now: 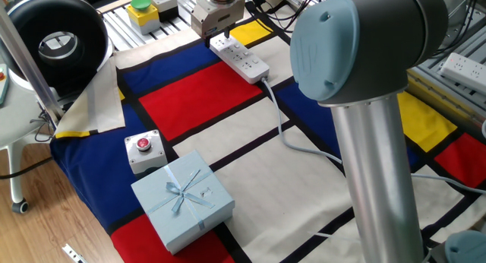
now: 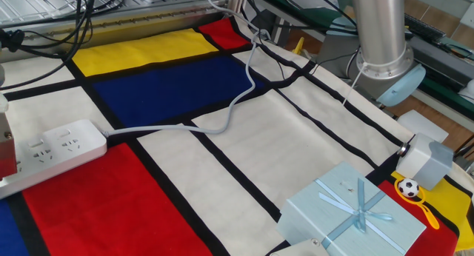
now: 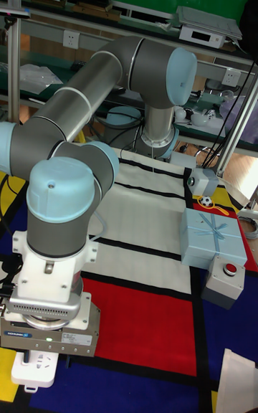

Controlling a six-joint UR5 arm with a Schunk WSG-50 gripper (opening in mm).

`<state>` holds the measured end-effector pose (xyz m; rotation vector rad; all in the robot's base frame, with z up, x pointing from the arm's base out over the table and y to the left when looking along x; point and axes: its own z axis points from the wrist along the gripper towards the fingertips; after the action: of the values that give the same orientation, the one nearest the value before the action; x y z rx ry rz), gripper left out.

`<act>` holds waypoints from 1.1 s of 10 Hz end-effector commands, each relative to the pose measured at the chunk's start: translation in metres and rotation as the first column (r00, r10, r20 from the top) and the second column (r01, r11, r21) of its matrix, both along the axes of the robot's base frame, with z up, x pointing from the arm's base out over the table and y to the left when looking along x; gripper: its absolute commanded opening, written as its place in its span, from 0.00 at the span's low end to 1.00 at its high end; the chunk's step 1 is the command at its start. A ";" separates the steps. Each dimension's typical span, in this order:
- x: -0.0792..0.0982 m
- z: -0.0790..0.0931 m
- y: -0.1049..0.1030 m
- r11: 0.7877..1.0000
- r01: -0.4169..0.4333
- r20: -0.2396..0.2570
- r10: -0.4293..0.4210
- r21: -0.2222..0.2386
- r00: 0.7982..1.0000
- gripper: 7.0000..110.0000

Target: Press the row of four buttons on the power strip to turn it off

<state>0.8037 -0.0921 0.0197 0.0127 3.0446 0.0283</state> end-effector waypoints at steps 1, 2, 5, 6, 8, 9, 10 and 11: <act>0.000 0.000 -0.001 1.000 0.003 0.001 -0.003 0.006 1.000 0.57; 0.001 -0.001 -0.001 1.000 0.003 0.001 -0.003 0.008 1.000 0.57; 0.002 -0.003 -0.001 1.000 0.003 0.004 -0.003 0.011 1.000 0.57; 0.003 -0.003 0.000 1.000 0.002 0.006 -0.002 0.014 1.000 0.57; 0.003 -0.003 0.000 1.000 0.000 0.006 0.000 0.015 1.000 0.57; 0.003 -0.004 0.000 1.000 0.000 0.006 0.000 0.015 1.000 0.57; 0.004 -0.004 0.000 1.000 -0.001 0.006 0.001 0.015 1.000 0.57; 0.004 -0.005 0.000 1.000 -0.004 0.006 0.004 0.015 1.000 0.57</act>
<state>0.8061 -0.0930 0.0147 0.0038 3.0425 0.0341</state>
